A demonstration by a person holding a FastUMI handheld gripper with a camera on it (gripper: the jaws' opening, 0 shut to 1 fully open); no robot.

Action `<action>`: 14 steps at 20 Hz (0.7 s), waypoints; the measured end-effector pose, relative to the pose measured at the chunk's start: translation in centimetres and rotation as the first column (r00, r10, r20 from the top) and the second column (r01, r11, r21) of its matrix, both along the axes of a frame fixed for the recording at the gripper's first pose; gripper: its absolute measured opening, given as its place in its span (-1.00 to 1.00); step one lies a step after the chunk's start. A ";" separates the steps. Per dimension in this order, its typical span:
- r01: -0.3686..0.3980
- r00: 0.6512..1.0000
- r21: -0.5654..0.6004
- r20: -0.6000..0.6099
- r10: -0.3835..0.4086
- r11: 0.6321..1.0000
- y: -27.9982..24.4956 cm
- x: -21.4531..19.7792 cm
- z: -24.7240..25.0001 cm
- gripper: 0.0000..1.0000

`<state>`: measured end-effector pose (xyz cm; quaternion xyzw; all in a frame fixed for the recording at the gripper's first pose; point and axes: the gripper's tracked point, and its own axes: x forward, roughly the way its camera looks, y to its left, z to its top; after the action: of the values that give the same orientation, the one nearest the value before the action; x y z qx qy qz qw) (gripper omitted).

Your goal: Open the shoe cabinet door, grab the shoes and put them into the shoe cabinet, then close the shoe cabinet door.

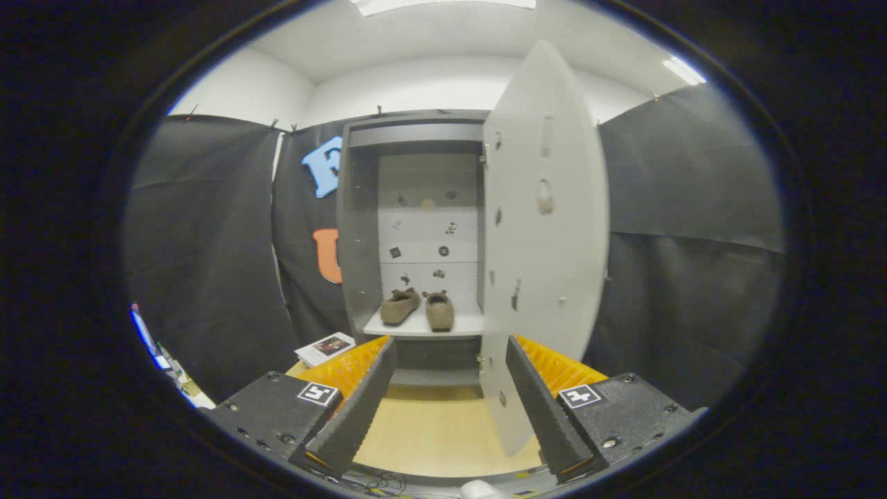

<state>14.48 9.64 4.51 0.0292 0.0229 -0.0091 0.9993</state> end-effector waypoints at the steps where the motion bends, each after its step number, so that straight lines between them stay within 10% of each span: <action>1: 0.035 0.999 0.001 -0.005 -0.035 0.999 -2.1 -0.9 -0.3 1.00; 7: 0.179 0.984 0.006 -0.007 -0.179 0.984 -11.9 -1.1 0.0 1.00; 14: 0.123 0.992 0.032 -0.024 -0.122 0.992 -18.9 4.9 -1.3 1.00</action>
<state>19.39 -9.24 3.26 0.0471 0.0322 -0.0704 0.9959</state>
